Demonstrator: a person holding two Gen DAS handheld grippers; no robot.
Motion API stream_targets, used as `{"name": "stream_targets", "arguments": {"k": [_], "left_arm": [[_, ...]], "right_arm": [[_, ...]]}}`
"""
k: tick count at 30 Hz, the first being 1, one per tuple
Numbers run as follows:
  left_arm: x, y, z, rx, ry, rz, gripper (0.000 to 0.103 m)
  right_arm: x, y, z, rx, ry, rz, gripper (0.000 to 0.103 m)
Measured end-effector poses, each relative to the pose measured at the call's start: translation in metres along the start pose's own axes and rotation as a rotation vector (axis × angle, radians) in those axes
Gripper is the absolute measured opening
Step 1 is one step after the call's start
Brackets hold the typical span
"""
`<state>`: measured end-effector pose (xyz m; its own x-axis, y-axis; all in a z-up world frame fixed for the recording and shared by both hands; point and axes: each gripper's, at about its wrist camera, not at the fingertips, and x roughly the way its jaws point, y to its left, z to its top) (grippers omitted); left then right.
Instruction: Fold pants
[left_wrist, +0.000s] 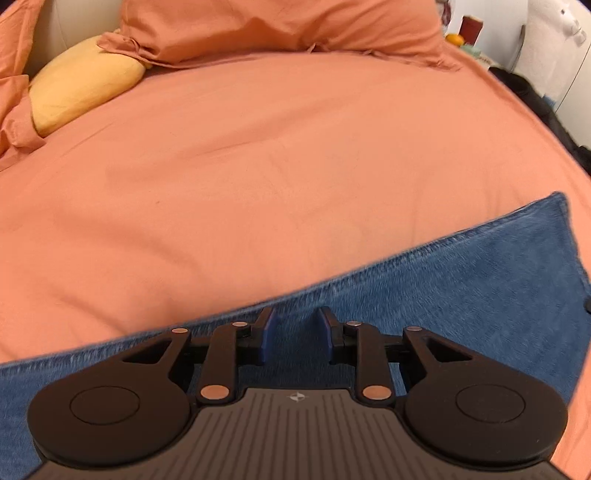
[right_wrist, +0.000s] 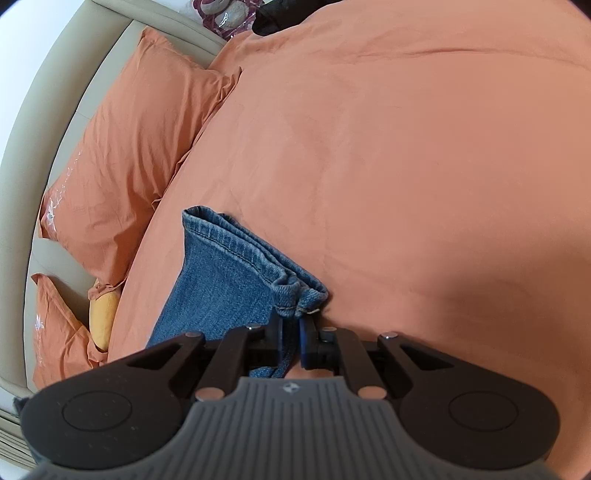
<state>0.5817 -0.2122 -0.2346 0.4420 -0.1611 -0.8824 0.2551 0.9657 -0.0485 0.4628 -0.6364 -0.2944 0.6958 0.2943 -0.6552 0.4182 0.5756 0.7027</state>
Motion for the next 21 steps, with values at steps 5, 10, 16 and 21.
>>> {"name": "stream_targets", "arguments": {"k": [5, 10, 16, 21], "left_arm": [[-0.002, -0.009, -0.001, 0.026, 0.008, 0.033, 0.026], [-0.023, -0.029, -0.029, 0.133, 0.07, -0.019, 0.019], [-0.048, -0.051, -0.078, 0.216, 0.121, -0.049, 0.015], [-0.069, -0.066, -0.112, 0.213, 0.127, -0.074, 0.009]], "right_arm": [[0.001, 0.0, 0.002, -0.01, 0.012, -0.016, 0.003], [-0.001, 0.009, 0.003, -0.047, 0.018, -0.05, 0.003], [-0.007, 0.018, 0.004, -0.045, 0.011, -0.078, 0.003], [-0.019, 0.038, 0.006, -0.086, -0.008, -0.096, 0.003]]}}
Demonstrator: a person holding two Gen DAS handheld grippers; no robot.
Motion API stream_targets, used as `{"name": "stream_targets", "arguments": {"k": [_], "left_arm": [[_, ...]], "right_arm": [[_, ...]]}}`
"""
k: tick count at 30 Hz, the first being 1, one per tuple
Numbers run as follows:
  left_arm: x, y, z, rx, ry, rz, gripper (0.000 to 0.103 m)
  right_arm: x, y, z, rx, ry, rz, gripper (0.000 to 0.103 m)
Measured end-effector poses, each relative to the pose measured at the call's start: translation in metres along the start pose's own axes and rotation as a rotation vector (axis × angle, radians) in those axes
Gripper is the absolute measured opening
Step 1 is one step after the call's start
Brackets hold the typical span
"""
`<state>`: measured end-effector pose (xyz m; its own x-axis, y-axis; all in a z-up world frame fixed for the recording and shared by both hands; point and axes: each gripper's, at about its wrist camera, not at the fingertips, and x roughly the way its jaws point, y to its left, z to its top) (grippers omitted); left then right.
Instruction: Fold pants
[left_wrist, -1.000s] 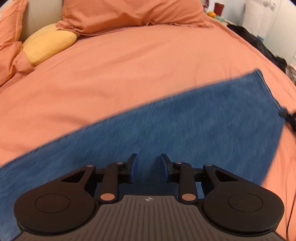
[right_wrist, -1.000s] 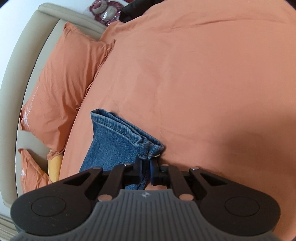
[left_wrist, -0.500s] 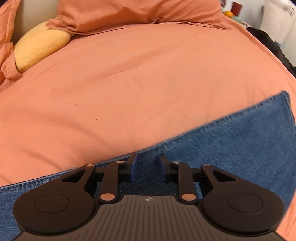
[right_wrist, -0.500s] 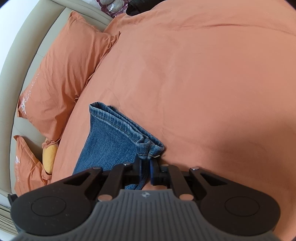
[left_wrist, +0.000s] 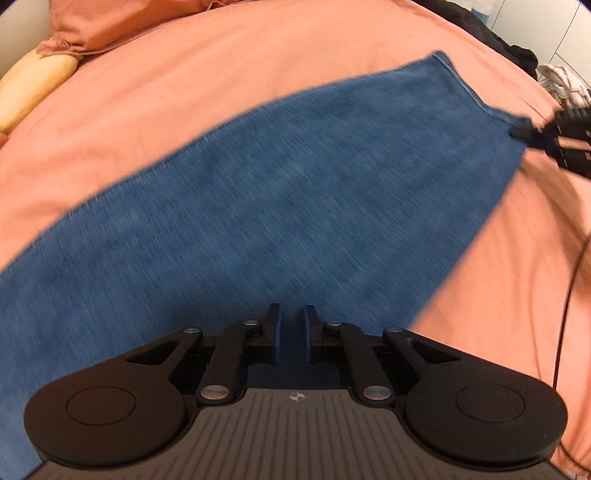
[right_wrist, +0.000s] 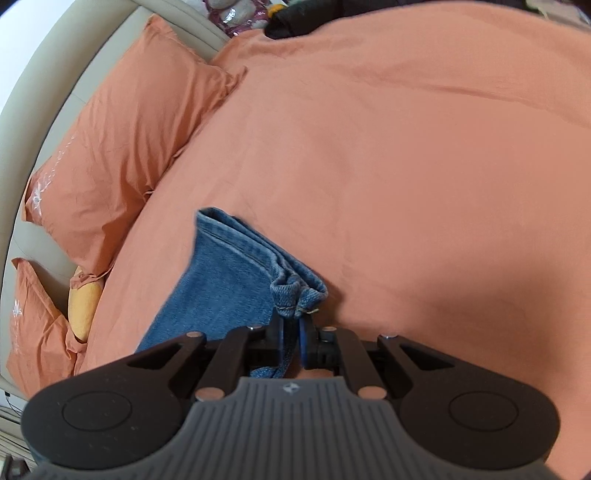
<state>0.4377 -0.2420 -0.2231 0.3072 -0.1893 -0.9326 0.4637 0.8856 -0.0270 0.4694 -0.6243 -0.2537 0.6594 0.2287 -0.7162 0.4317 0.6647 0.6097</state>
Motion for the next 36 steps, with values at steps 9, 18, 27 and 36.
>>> {"name": "stream_targets", "arguments": {"k": [9, 18, 27, 36], "left_arm": [[-0.013, -0.008, -0.037, -0.081, -0.03, -0.114, 0.005], [-0.062, 0.037, -0.1, -0.186, -0.102, -0.221, 0.009], [-0.131, 0.146, -0.149, -0.336, -0.218, -0.105, 0.009], [-0.15, 0.22, -0.202, -0.531, -0.267, -0.087, 0.009]], "right_arm": [[-0.054, 0.081, 0.003, -0.212, -0.073, 0.027, 0.002], [-0.117, 0.225, -0.041, -0.57, -0.171, 0.084, 0.002], [-0.106, 0.355, -0.139, -0.745, -0.091, 0.154, 0.002], [-0.025, 0.387, -0.29, -0.812, 0.186, 0.212, 0.002]]}}
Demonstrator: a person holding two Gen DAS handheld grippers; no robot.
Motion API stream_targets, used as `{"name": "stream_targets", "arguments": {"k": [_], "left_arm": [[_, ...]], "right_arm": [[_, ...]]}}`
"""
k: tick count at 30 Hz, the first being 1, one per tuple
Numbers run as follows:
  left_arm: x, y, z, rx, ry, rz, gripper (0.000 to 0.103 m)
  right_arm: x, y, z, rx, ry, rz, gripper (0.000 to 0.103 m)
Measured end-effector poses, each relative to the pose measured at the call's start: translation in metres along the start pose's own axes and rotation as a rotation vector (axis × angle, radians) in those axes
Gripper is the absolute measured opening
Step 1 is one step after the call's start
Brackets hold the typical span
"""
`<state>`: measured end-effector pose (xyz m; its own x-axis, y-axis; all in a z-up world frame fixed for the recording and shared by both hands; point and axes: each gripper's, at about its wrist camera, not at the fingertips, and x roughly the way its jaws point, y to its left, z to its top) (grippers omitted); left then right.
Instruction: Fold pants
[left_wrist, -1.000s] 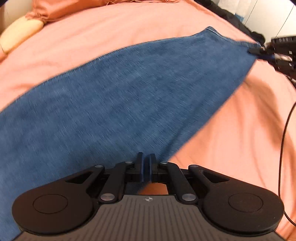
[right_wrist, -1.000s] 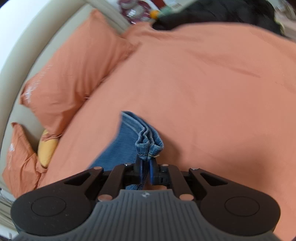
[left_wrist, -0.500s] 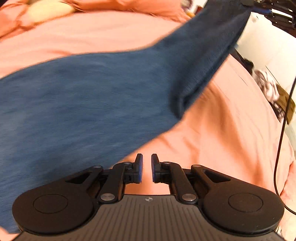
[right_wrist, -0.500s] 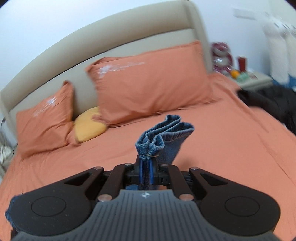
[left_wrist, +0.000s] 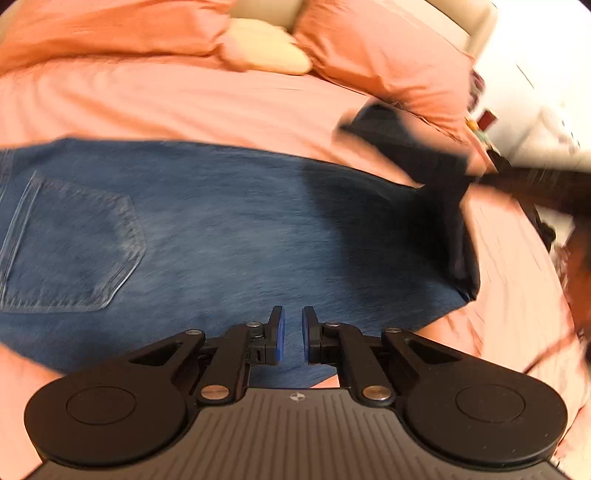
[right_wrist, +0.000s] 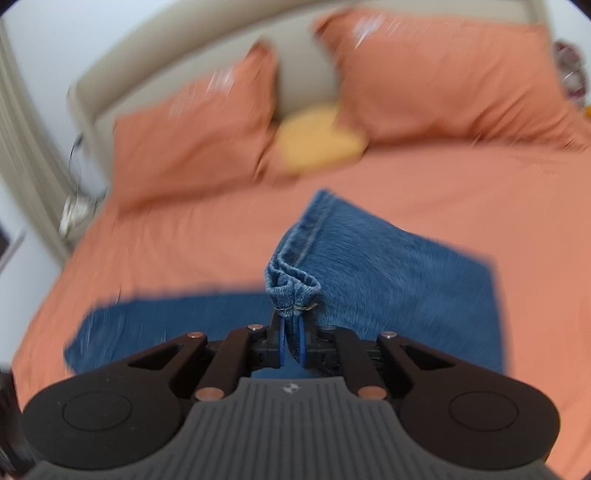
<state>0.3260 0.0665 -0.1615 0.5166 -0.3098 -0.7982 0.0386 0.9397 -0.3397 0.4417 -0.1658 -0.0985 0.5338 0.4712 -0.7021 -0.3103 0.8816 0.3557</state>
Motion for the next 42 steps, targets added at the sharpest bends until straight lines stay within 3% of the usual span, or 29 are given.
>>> {"name": "stream_targets", "arguments": {"k": [4, 8, 11, 13, 18, 21, 27, 29, 30, 32, 36, 42], "left_arm": [[0.001, 0.021, -0.01, -0.063, 0.004, -0.024, 0.012], [0.0, 0.031, -0.008, -0.135, -0.01, -0.084, 0.033], [0.008, 0.037, -0.005, -0.175, -0.009, -0.126, 0.047], [0.014, 0.037, 0.0, -0.198, -0.008, -0.149, 0.053], [0.033, 0.041, 0.01, -0.291, -0.015, -0.203, 0.065], [0.05, 0.044, 0.01, -0.362, -0.009, -0.215, 0.067], [0.083, 0.046, 0.008, -0.469, -0.006, -0.186, 0.068], [0.09, 0.045, 0.009, -0.479, -0.021, -0.189, 0.062], [0.092, 0.044, 0.009, -0.476, -0.026, -0.19, 0.052], [0.098, 0.041, 0.011, -0.465, -0.018, -0.165, 0.011], [0.096, 0.025, 0.012, -0.372, -0.056, -0.118, 0.002], [0.047, -0.032, 0.032, -0.046, -0.22, -0.04, 0.0]], "right_arm": [[0.055, 0.031, -0.066, -0.123, 0.183, -0.034, 0.003], [0.081, 0.033, -0.098, -0.197, 0.242, -0.074, 0.004], [0.084, 0.03, -0.099, -0.159, 0.246, -0.058, 0.011], [0.082, 0.031, -0.098, -0.148, 0.256, -0.018, 0.029], [0.064, 0.029, -0.077, -0.172, 0.251, 0.013, 0.041], [0.052, 0.014, -0.065, -0.173, 0.224, -0.031, 0.043], [0.048, -0.043, -0.05, -0.136, 0.22, -0.202, 0.043], [0.046, -0.062, -0.049, -0.118, 0.223, -0.238, 0.043], [0.046, -0.07, -0.049, -0.11, 0.225, -0.255, 0.043], [0.042, -0.083, -0.05, -0.095, 0.215, -0.275, 0.043], [0.038, -0.099, -0.051, -0.064, 0.182, -0.278, 0.043], [0.025, -0.1, -0.05, -0.072, 0.139, -0.282, 0.043]]}}
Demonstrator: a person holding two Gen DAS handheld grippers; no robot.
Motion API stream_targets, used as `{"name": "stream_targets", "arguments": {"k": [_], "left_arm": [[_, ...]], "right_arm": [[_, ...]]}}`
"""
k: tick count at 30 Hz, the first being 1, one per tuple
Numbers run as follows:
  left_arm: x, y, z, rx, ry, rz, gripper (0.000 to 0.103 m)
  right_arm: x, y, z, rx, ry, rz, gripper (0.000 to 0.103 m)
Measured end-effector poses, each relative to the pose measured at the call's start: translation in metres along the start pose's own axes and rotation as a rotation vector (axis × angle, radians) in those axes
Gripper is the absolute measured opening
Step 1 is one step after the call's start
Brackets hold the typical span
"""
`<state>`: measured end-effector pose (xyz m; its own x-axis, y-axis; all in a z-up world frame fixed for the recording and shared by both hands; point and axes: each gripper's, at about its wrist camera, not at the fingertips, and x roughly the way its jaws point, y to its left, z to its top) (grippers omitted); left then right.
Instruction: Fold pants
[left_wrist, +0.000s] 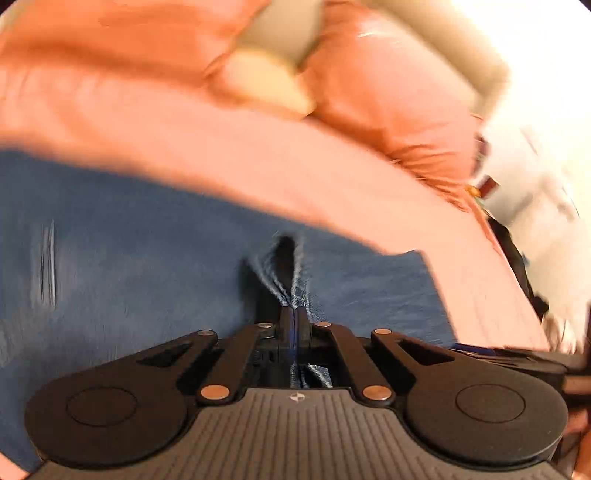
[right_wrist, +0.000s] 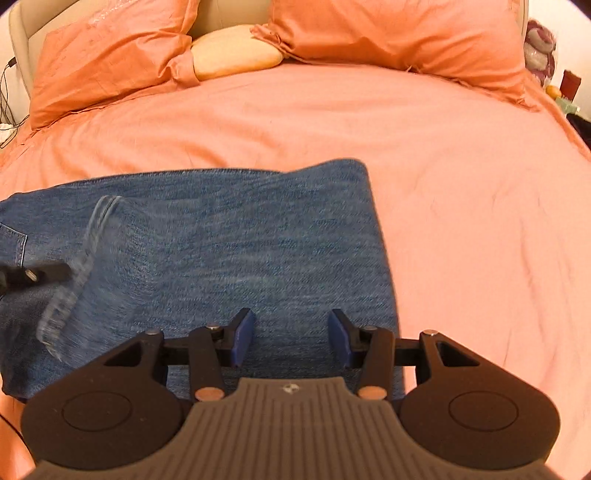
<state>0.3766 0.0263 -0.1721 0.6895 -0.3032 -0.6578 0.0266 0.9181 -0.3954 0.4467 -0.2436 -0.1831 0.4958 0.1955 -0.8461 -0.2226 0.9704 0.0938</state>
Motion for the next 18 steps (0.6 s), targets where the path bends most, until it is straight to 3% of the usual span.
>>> {"name": "stream_targets", "arguments": {"k": [3, 8, 11, 14, 16, 18], "left_arm": [[-0.012, -0.014, 0.012, 0.085, -0.026, 0.032, 0.0], [0.019, 0.015, 0.003, 0.029, 0.123, 0.04, 0.0], [0.021, 0.038, -0.007, -0.034, 0.153, 0.035, 0.0], [0.017, 0.051, -0.005, -0.084, 0.164, 0.015, 0.002], [0.013, 0.053, 0.0, -0.092, 0.146, 0.005, 0.003], [0.012, 0.053, 0.008, -0.116, 0.136, -0.017, 0.011]], "right_arm": [[-0.006, -0.006, 0.005, 0.019, -0.026, 0.005, 0.043], [-0.009, -0.014, 0.011, 0.043, -0.031, -0.01, 0.042], [-0.011, -0.024, 0.013, 0.063, -0.027, -0.015, 0.041], [-0.011, -0.036, 0.018, 0.06, -0.035, -0.028, 0.035], [-0.009, -0.045, 0.024, 0.065, -0.037, -0.041, 0.024], [-0.007, -0.053, 0.034, 0.073, -0.048, -0.045, 0.02]]}}
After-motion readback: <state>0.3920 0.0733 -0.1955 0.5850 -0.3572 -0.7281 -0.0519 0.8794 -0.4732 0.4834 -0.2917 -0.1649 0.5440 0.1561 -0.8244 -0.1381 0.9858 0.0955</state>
